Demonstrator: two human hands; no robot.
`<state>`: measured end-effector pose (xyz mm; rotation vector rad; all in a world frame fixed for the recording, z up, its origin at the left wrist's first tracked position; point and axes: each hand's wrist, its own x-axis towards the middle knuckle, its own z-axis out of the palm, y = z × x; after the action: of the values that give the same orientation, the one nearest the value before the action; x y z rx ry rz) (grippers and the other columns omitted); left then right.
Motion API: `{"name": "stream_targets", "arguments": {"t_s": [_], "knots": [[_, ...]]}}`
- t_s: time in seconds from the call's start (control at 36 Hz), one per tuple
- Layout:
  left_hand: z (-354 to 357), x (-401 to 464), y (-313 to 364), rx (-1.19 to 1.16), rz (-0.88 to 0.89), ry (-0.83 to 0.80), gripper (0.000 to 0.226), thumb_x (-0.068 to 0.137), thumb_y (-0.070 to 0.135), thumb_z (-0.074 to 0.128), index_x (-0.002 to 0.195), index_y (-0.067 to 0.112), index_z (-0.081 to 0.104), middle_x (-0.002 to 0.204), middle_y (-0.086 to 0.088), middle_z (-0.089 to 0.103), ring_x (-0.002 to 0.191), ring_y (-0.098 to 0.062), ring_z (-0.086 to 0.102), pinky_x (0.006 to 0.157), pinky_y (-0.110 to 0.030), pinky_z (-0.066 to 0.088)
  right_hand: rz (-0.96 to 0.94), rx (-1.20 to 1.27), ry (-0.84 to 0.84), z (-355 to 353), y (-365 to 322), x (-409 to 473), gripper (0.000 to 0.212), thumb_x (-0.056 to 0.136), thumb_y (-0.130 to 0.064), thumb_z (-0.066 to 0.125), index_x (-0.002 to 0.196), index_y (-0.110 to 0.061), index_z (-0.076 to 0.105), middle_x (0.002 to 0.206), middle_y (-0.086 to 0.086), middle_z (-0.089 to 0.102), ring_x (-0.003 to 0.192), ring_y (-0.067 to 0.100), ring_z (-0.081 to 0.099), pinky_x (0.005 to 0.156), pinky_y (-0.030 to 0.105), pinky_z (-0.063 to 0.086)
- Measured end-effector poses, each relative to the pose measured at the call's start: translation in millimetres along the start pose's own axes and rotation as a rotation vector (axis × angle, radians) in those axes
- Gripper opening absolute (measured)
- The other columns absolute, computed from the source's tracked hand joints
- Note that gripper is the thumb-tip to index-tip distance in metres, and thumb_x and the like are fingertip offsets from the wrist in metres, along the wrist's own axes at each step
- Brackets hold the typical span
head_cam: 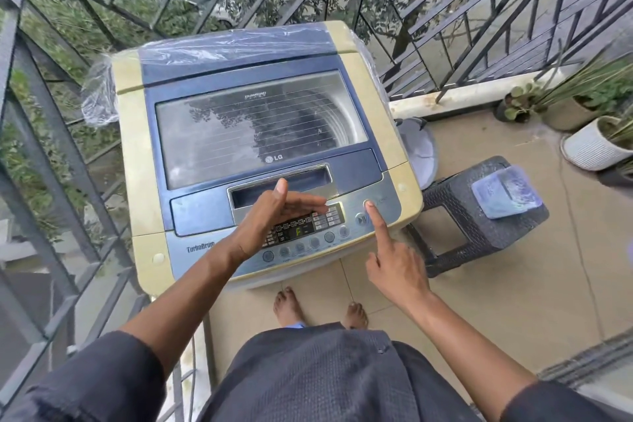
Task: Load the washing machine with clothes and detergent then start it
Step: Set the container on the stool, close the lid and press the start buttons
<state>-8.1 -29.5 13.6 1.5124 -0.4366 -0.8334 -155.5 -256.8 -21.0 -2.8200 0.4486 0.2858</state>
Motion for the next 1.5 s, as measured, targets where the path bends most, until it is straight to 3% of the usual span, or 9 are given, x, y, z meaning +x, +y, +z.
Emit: {"name": "stream_targets", "arguments": {"t_s": [0.14,0.31,0.47,0.61,0.72,0.83,1.14,1.28,1.5], "knots": [[-0.8,2.2,-1.2,-0.016,-0.03,0.027,0.092,0.099,0.069,0.015,0.13,0.004,0.071,0.127,-0.015,0.075,0.13,-0.029,0.066,0.121,-0.054,0.041,-0.083,-0.004,-0.014,-4.4,-6.5,-3.2,0.099,0.089,-0.017,0.058,0.164,-0.043,-0.001,0.054,-0.006,0.04,0.047,0.023,0.043,0.049,0.033,0.036],[-1.8,2.8,1.5,-0.049,-0.011,-0.005,0.104,0.091,0.089,0.027,0.13,0.003,0.071,0.128,-0.016,0.074,0.13,-0.029,0.066,0.118,-0.044,0.045,-0.217,0.148,-0.136,3.7,-21.7,-7.1,0.095,0.097,-0.024,0.054,0.159,-0.053,-0.013,0.07,-0.002,0.062,0.064,0.025,0.06,0.064,0.036,0.048],[-5.3,6.0,-2.6,-0.095,-0.047,0.019,0.087,0.106,0.054,0.007,0.132,-0.003,0.067,0.129,-0.02,0.073,0.131,-0.03,0.065,0.119,-0.042,0.044,-0.292,0.172,-0.165,8.9,-36.2,-4.9,0.095,0.098,-0.025,0.055,0.159,-0.053,-0.013,0.079,-0.001,0.063,0.069,0.025,0.062,0.072,0.039,0.055],[-5.1,6.5,-2.2,-0.102,-0.051,0.006,0.086,0.106,0.055,0.01,0.132,-0.004,0.067,0.128,-0.02,0.073,0.131,-0.031,0.065,0.119,-0.042,0.044,-0.317,0.155,-0.178,7.6,-41.3,-3.7,0.093,0.098,-0.024,0.054,0.159,-0.053,-0.01,0.076,0.0,0.062,0.066,0.026,0.062,0.069,0.04,0.057],[-5.1,6.4,-1.7,-0.115,-0.039,-0.018,0.094,0.101,0.075,0.023,0.132,-0.003,0.067,0.129,-0.02,0.073,0.131,-0.03,0.065,0.118,-0.039,0.046,-0.346,0.127,-0.202,2.6,-44.7,-6.1,0.091,0.098,-0.024,0.052,0.159,-0.053,-0.009,0.07,0.0,0.057,0.062,0.029,0.061,0.067,0.043,0.058],[-7.4,9.3,-0.3,-0.135,-0.078,-0.028,0.088,0.104,0.06,0.012,0.133,-0.003,0.066,0.129,-0.021,0.072,0.132,-0.029,0.064,0.12,-0.041,0.043,-0.383,0.103,-0.226,4.1,-49.3,-10.0,0.091,0.098,-0.026,0.05,0.158,-0.055,-0.011,0.062,0.002,0.056,0.058,0.03,0.06,0.066,0.044,0.057],[-10.9,17.4,12.2,-0.023,-0.127,-0.095,0.087,0.099,0.062,0.017,0.132,0.0,0.068,0.129,-0.018,0.073,0.129,-0.024,0.067,0.119,-0.039,0.045,-0.466,0.058,-0.255,1.3,-67.4,-13.8,0.088,0.097,-0.025,0.051,0.159,-0.054,-0.003,0.057,-0.006,0.034,0.06,0.033,0.06,0.065,0.046,0.055],[-15.2,17.7,11.1,-0.033,-0.132,-0.135,0.087,0.1,0.059,0.014,0.136,-0.002,0.065,0.132,-0.019,0.071,0.131,-0.024,0.065,0.119,-0.037,0.044,-0.483,0.06,-0.272,7.0,-70.3,-14.9,0.093,0.096,-0.023,0.049,0.157,-0.057,-0.012,0.067,0.004,0.059,0.064,0.034,0.061,0.065,0.048,0.054],[-21.2,16.2,8.9,-0.034,-0.105,-0.222,0.092,0.1,0.073,0.021,0.141,0.002,0.062,0.137,-0.016,0.07,0.136,-0.023,0.061,0.12,-0.034,0.043,-0.443,0.095,-0.338,8.7,-71.4,-17.3,0.093,0.098,-0.025,0.05,0.156,-0.057,-0.015,0.075,0.011,0.067,0.071,0.037,0.065,0.074,0.047,0.056]]}}
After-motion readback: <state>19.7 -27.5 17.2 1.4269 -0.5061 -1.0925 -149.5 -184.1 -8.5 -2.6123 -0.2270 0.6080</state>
